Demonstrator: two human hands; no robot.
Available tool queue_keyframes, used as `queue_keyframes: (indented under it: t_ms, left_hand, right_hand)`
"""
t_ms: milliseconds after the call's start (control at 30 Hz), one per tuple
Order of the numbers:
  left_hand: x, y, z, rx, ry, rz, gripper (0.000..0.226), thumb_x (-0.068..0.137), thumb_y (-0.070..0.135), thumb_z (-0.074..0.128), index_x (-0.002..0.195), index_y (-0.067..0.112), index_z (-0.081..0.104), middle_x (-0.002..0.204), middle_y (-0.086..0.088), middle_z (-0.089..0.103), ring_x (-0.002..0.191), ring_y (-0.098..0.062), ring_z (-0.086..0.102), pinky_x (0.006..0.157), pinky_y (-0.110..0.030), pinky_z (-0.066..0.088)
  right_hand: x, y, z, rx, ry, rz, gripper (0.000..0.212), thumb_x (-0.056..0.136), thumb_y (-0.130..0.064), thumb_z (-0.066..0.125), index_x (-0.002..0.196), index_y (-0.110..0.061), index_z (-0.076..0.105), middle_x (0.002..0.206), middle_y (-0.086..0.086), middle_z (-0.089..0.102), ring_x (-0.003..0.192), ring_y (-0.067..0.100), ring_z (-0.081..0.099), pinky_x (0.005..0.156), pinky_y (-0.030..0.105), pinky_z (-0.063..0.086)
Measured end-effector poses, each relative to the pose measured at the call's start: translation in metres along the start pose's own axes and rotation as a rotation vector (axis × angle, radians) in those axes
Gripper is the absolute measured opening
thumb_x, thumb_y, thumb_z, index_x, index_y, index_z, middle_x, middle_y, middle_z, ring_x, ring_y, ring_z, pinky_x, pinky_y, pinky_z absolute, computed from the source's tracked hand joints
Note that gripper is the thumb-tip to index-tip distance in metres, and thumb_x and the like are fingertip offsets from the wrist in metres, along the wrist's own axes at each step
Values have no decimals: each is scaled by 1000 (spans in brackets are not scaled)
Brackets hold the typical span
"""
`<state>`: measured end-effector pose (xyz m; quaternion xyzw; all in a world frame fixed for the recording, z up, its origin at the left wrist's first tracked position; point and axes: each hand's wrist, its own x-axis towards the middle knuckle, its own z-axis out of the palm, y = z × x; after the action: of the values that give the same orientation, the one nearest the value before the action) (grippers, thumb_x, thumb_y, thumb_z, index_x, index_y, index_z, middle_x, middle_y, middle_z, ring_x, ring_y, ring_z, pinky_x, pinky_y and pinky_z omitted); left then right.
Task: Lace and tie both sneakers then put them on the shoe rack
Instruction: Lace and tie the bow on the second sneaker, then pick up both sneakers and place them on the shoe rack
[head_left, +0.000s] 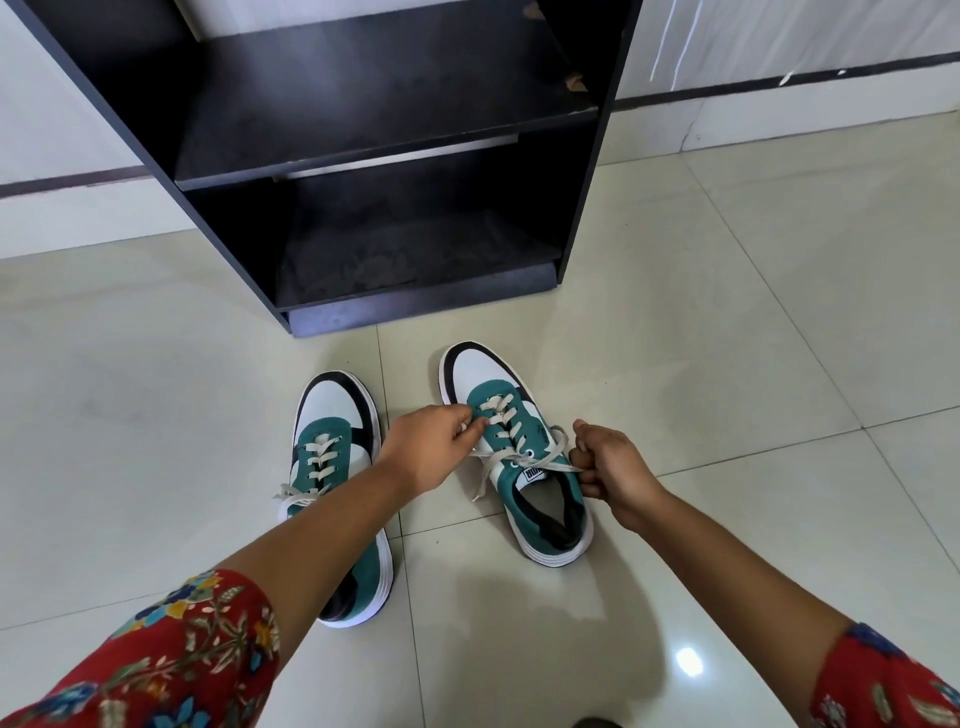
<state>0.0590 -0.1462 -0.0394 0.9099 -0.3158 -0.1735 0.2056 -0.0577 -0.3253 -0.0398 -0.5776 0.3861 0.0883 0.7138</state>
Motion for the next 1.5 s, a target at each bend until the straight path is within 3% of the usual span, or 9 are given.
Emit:
queue_keyframes:
  t_ms: [233,400,500,633,767,933,1067,1300,1500]
  left_hand:
    - [-4,7,2,-170,-32,-198,41,94,43,42,77,9,58,69,-4,59,71,-23,57,61,-32,37]
    - [-12,7,-5,-580,-41,-470,31,89,35,54,68,12,52,74,-9,58,70,-25,55,65,-34,41]
    - [-34,3,-17,-394,99,-413,28,89,41,51,95,13,52,92,-2,62,83,-22,59,73,-36,45]
    - [-77,-4,-26,-157,256,-186,23,88,35,55,106,21,50,102,7,59,87,-18,57,75,-34,46]
    - [-115,-14,-16,36,336,-105,24,82,33,55,103,20,56,108,0,61,103,-25,56,84,-38,42]
    - [-163,-39,-7,138,429,-266,50,69,44,63,110,17,53,138,-10,46,125,-31,43,96,-43,37]
    - [-185,-45,2,-166,258,-523,53,63,48,76,106,23,58,156,2,19,132,-21,39,96,-36,43]
    - [-179,-35,-3,-262,251,-516,25,64,38,77,81,27,61,96,10,55,73,-16,56,56,-18,36]
    - [-169,-24,-20,-342,284,-528,38,60,33,81,59,47,46,76,12,57,64,-10,55,54,-22,37]
  right_hand:
    - [-5,2,3,91,59,107,37,97,-25,36,61,-20,31,37,-10,32,32,5,21,35,17,21]
    - [-18,-6,-6,210,48,231,33,94,-30,46,65,-15,51,71,4,60,53,15,52,57,27,48]
    - [-31,-9,-12,-179,150,98,32,93,-38,45,94,-12,62,99,9,64,82,25,62,82,37,49]
    - [-72,-11,0,-902,298,-446,29,91,-39,46,115,-25,53,109,0,57,76,19,60,72,31,43]
    - [-96,-1,30,-1387,72,-332,48,85,-58,43,128,-36,40,120,5,49,97,30,60,72,34,44]
    - [-83,19,30,-1380,30,-258,59,78,-49,61,131,-32,45,138,11,33,109,34,54,84,38,50]
    - [-79,33,31,-1307,64,-343,50,78,-45,63,126,-34,53,126,9,55,100,34,60,75,33,47]
    - [-79,34,54,-1435,75,-465,45,82,-52,54,125,-38,51,118,5,60,96,30,63,64,28,38]
    - [-74,25,56,-1318,104,-470,45,81,-50,57,125,-42,53,117,0,64,97,30,63,67,30,42]
